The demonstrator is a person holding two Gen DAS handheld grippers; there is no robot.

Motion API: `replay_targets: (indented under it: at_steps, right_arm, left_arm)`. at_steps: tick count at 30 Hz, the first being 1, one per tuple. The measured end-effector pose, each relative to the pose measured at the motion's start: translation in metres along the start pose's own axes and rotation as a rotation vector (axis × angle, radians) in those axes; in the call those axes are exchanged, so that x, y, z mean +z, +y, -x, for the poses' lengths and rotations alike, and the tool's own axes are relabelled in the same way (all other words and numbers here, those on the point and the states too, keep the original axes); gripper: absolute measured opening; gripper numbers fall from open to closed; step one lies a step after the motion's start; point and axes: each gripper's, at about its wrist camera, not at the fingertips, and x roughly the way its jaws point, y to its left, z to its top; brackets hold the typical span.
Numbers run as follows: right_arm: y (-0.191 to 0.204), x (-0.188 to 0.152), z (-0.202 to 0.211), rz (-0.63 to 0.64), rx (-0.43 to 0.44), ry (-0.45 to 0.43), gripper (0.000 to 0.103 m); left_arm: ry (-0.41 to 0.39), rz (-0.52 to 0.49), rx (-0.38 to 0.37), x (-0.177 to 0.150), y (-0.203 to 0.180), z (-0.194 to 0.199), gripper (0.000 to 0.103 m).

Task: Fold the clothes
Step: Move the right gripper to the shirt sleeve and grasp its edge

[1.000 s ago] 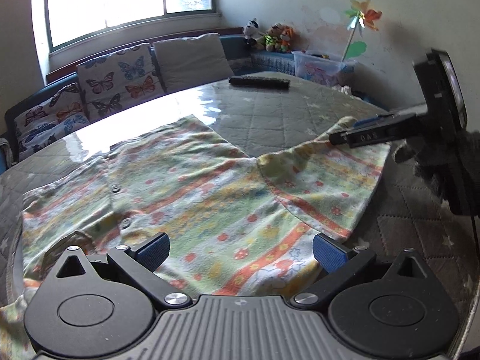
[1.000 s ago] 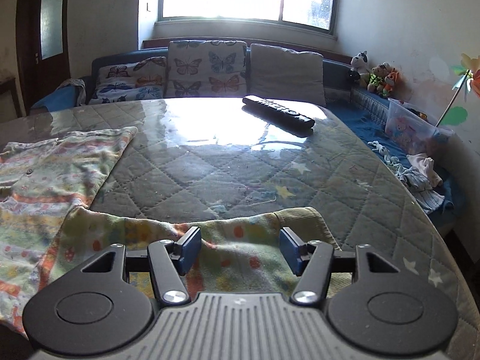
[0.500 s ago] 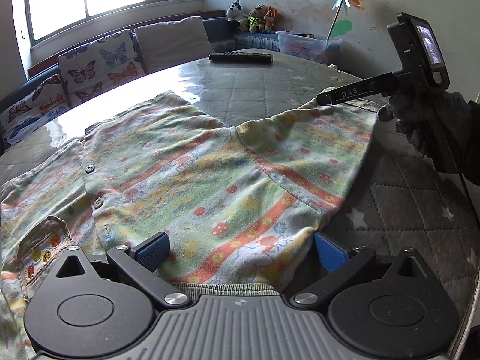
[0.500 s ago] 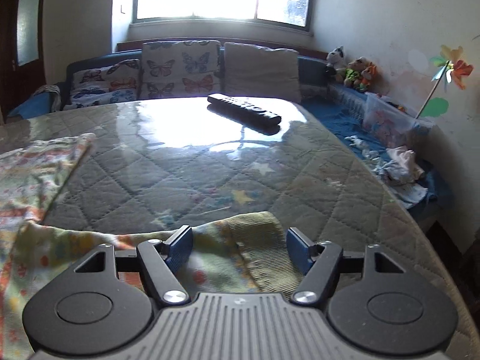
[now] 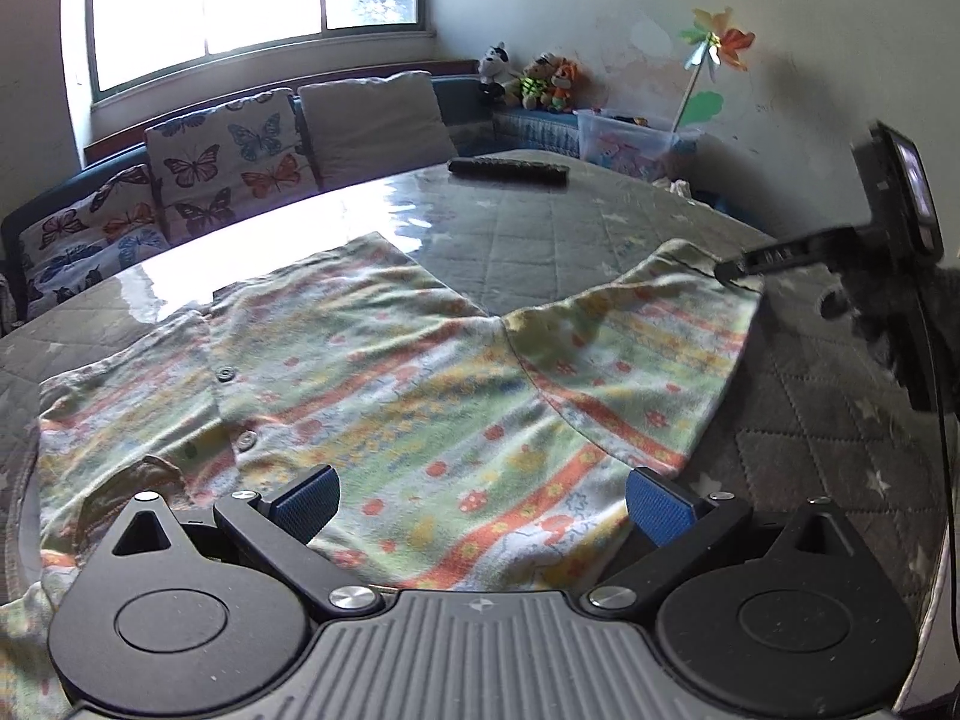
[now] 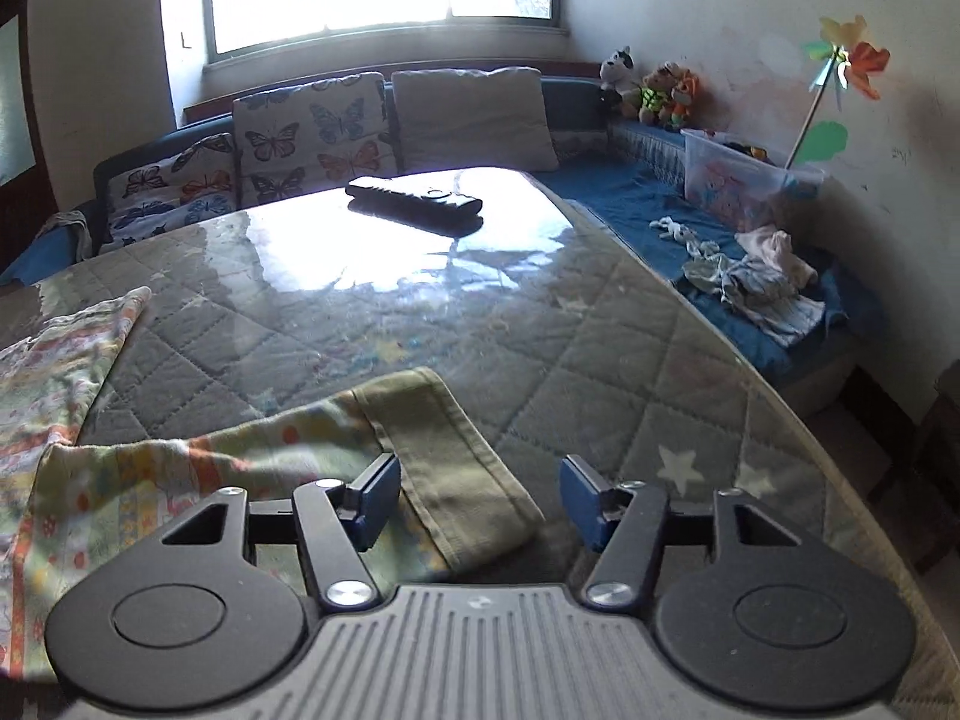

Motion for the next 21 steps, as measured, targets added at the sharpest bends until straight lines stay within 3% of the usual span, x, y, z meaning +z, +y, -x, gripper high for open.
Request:
replay_targets:
  at_steps: [13, 21]
  right_arm:
    - [-0.005, -0.013, 0.013, -0.087, -0.014, -0.014, 0.048]
    - [-0.005, -0.017, 0.020, -0.125, 0.004, -0.022, 0.013]
  left_arm:
    - [-0.011, 0.076, 0.068, -0.008, 0.026, 0.018, 0.103]
    - [-0.017, 0.092, 0.088, -0.013, 0.030, 0.024, 0.103]
